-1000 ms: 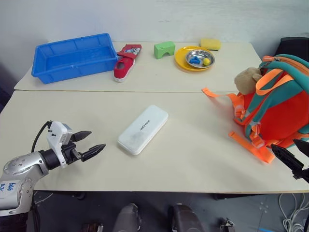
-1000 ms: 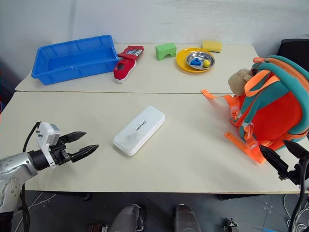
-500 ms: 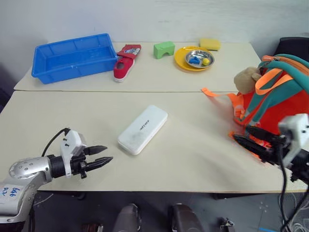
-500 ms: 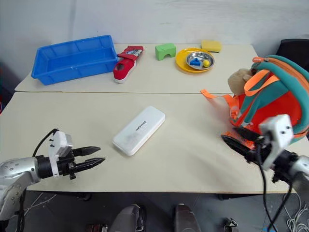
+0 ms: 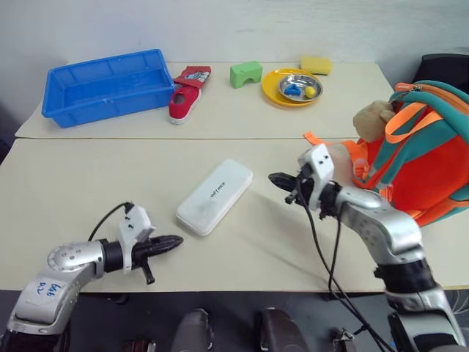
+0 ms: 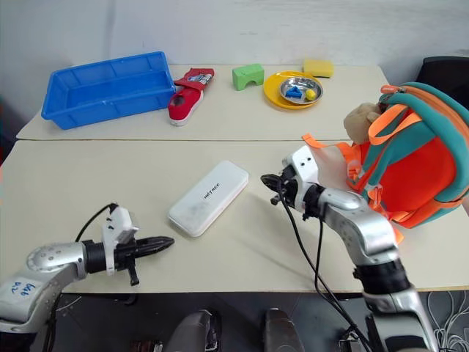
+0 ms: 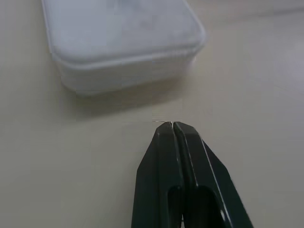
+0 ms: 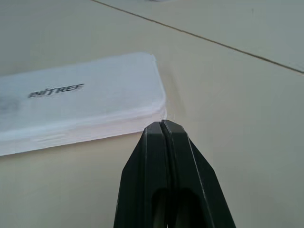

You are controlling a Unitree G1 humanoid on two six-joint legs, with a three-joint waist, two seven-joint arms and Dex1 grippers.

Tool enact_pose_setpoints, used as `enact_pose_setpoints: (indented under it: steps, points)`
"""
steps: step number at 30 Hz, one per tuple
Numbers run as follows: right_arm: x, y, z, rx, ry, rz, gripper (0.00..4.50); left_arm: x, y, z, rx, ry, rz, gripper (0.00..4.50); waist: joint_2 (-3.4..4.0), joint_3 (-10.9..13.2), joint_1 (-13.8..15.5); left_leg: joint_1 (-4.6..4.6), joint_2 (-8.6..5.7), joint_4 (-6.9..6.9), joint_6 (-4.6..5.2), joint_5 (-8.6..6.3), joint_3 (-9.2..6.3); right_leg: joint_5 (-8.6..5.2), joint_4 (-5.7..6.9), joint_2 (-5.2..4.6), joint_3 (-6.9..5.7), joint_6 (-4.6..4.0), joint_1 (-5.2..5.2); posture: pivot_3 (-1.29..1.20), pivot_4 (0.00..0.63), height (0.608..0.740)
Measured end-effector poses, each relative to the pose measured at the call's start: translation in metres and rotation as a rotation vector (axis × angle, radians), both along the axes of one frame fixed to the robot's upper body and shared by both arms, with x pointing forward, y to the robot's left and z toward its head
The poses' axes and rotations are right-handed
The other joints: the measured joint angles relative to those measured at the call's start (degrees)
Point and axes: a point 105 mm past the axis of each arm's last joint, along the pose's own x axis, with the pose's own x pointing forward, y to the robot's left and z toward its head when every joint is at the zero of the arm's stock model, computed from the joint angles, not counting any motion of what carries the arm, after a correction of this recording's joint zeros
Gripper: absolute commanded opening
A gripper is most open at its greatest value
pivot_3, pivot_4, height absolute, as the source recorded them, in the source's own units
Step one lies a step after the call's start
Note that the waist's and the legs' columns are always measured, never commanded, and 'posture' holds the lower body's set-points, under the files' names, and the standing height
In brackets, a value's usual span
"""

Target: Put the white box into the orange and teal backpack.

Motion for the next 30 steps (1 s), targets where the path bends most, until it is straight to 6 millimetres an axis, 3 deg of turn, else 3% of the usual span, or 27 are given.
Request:
enact_pose_setpoints:
  steps: [7,14,18,22,25,30]
  points:
    - [0.048,0.013,0.009,-0.007,-0.028,-0.07,0.0,0.015,-0.002,0.009,-0.039,-0.05,0.08,0.04,0.0,0.0,0.2,0.03,0.0,0.03,-0.07,0.03,0.0,0.0,0.1,0.0,-0.05,0.0,-0.02,0.0,0.15,0.74]
    - [0.068,0.03,-0.012,-0.094,0.022,-0.046,0.0,0.022,0.0,0.008,-0.051,-0.059,0.118,0.04,0.0,0.0,-0.6,0.01,0.0,0.02,-0.22,0.12,0.05,0.0,0.21,0.0,-0.05,0.0,-0.01,0.0,0.15,0.74]
    - [0.064,0.04,-0.024,-0.111,0.05,0.025,0.0,0.024,-0.001,0.009,-0.054,-0.069,0.124,0.04,0.0,0.0,-1.0,0.01,0.0,0.02,-0.23,0.13,0.05,0.0,0.22,0.0,-0.06,0.0,0.0,0.0,0.15,0.74]
    - [0.059,0.037,-0.024,-0.122,0.062,0.076,0.0,0.028,-0.001,0.01,-0.055,-0.085,0.118,0.04,0.0,0.0,-0.8,0.01,0.0,0.03,-0.23,0.12,0.03,0.0,0.21,-0.01,-0.07,0.0,0.01,0.0,0.15,0.74]
    - [0.041,0.026,-0.02,-0.118,0.078,0.152,0.0,0.038,0.011,0.012,-0.031,-0.101,0.136,0.04,0.0,0.0,-0.7,0.01,0.01,0.0,-0.23,0.1,0.0,0.0,0.18,-0.01,-0.11,0.0,0.03,0.0,0.15,0.74]
    - [-0.002,0.013,-0.033,-0.158,0.153,0.278,0.0,0.048,0.026,0.016,0.026,-0.133,0.12,0.04,0.0,0.0,-0.7,0.02,0.01,-0.01,-0.08,0.0,0.02,0.0,0.1,-0.01,-0.09,0.0,0.02,0.0,0.15,0.74]
